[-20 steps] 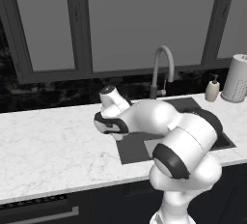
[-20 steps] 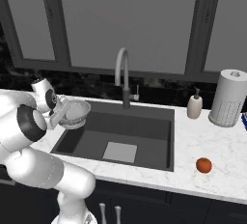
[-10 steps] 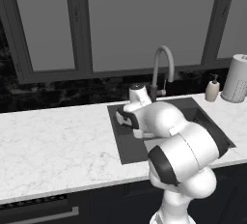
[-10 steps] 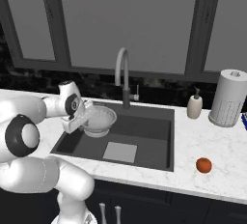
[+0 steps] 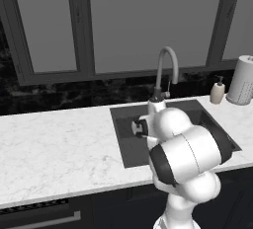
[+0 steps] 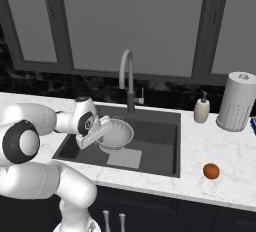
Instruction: Put the colander in the sink, put the orange in the colander, and turn on the sink faucet and pour water over the colander.
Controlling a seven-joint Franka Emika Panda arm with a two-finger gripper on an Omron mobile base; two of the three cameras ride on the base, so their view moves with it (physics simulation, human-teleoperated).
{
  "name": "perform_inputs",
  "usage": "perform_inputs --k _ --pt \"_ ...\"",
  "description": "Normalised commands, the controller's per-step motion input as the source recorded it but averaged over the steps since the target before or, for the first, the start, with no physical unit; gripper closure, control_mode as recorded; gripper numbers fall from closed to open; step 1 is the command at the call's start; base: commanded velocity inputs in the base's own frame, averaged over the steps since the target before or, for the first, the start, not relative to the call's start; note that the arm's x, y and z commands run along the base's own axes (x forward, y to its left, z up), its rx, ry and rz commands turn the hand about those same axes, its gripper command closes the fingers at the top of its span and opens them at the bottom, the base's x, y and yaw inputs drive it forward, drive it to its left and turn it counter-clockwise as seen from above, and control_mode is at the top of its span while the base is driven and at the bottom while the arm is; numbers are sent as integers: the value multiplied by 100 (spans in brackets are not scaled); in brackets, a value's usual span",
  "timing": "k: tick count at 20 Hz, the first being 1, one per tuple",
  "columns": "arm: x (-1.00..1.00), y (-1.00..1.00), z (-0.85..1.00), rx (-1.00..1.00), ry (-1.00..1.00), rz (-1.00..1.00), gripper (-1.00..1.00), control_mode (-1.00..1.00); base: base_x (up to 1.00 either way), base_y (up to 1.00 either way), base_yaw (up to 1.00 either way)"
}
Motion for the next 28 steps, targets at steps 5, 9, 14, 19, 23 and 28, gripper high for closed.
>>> perform_inputs --k 5,9,14,19,23,28 --pt "22 1 -22 -1 0 -48 100 -100 0 0 0" --pt "17 8 -24 -5 -1 -49 100 -100 0 0 0" --pt "22 26 -29 -8 -1 -48 100 -100 0 0 0" --pt "41 44 -17 -8 -1 -43 100 -100 0 0 0" --pt "48 44 -7 -6 0 -41 100 -100 0 0 0" --pt "51 52 -3 -3 -3 -39 100 -100 0 0 0"
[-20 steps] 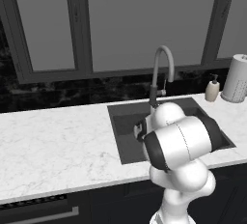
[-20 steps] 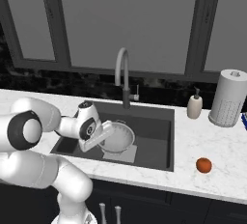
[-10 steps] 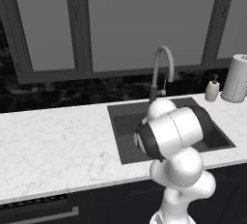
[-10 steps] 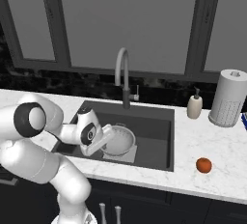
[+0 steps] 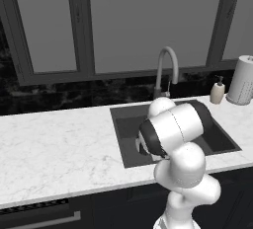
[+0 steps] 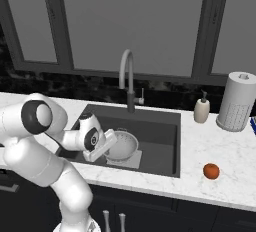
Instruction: Put the colander in the sink, put the orange in the colander, and turn on the sink faucet and pour water over the colander.
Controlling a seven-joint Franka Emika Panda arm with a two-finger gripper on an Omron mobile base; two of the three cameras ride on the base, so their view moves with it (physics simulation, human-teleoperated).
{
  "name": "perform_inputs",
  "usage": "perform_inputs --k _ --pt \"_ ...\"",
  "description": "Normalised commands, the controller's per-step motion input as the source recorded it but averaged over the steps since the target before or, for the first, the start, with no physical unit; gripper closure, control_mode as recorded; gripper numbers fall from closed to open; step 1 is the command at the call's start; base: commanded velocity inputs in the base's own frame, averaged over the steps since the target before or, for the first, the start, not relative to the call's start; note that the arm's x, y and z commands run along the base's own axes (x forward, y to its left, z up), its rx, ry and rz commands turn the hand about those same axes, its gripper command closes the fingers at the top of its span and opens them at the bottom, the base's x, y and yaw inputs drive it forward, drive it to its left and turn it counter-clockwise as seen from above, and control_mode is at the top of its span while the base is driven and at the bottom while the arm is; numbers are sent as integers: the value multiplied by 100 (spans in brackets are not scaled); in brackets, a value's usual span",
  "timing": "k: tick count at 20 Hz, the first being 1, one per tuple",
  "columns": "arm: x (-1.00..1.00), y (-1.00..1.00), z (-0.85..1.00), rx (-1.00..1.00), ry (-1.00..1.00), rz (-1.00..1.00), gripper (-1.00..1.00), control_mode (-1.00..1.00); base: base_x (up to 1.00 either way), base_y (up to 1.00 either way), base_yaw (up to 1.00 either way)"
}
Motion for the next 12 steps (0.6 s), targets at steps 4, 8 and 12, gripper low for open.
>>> perform_inputs --k 4,8,12 --pt "56 49 -3 -2 -4 -38 100 -100 0 0 0" --pt "52 42 -11 -2 -3 -39 100 -100 0 0 0" --pt "49 27 -17 -3 -1 -40 100 -100 0 0 0"
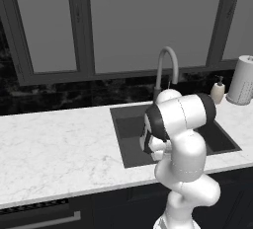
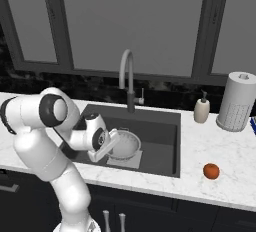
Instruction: Put the colander in the sink, put the orange in the colander, and turn on the sink faucet and pour water over the colander.
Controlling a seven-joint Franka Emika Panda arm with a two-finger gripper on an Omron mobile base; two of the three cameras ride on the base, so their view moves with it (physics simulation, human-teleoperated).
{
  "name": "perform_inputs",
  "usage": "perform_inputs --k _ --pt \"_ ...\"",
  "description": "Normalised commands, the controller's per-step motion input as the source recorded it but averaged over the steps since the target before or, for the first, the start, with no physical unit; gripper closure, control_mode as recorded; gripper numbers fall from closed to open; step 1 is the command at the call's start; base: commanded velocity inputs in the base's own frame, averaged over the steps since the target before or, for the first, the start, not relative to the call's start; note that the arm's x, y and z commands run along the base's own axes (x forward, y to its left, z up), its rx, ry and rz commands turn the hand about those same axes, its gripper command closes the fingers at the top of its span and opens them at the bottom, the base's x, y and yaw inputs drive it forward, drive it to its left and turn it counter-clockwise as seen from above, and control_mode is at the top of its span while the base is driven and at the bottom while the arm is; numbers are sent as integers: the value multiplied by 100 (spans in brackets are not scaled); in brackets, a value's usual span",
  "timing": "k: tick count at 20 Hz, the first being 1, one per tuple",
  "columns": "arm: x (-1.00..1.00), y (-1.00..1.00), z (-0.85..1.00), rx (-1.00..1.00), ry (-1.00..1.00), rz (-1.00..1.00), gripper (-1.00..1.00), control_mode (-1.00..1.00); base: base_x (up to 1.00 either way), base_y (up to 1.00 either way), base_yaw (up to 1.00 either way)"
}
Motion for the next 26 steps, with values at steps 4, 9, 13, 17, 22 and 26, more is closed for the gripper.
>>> perform_inputs --k 4,9,13,17,22,26 --pt "40 34 -18 -3 -1 -40 100 -100 0 0 0" --pt "29 40 -18 -3 -2 -40 100 -100 0 0 0" --pt "6 49 -22 -2 -4 -39 100 -100 0 0 0" --pt "-9 45 -26 -1 -4 -40 100 -100 0 0 0" --pt "-13 32 -28 -3 -5 -43 100 -100 0 0 0" --pt "0 36 -37 -6 -6 -45 100 -100 0 0 0"
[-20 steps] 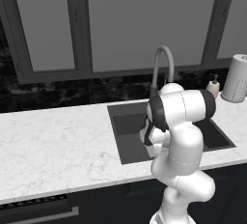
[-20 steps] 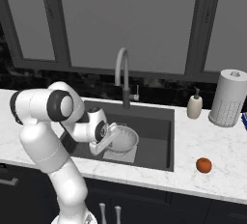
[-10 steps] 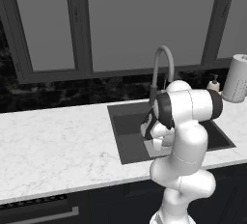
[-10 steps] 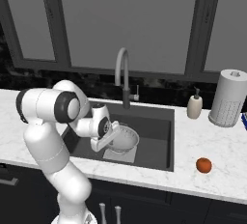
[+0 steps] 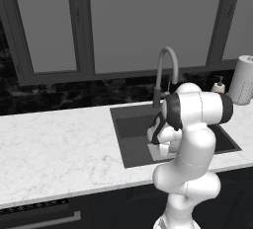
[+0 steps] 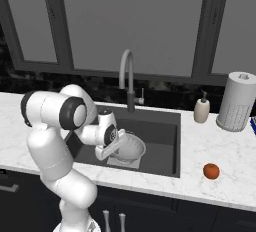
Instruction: Put the colander in the sink, put the orange in the colander, and turn on the sink faucet and pour water over the colander.
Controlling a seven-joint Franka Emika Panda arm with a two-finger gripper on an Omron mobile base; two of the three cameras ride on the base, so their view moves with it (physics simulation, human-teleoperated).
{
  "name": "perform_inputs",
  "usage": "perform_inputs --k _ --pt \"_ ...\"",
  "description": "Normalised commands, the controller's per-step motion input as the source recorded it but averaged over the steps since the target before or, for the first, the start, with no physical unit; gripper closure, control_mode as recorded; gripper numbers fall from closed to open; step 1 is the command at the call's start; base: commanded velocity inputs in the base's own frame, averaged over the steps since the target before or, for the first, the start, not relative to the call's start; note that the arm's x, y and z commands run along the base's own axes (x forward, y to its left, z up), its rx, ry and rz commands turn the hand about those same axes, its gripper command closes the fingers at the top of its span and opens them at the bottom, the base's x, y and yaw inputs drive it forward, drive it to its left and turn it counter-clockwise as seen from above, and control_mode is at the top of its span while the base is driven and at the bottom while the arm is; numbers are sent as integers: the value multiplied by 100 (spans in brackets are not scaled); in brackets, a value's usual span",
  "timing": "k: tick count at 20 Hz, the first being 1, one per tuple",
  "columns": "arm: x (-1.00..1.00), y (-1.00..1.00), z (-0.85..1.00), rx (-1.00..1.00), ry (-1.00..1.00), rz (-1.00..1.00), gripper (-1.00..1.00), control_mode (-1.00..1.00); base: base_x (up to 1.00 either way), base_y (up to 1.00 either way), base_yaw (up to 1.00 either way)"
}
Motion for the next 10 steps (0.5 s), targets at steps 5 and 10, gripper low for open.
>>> perform_inputs --k 5,10 --pt "0 73 -44 -9 -8 -42 -100 -100 0 0 0" --pt "0 82 -31 -9 -10 -39 -100 -100 0 0 0"
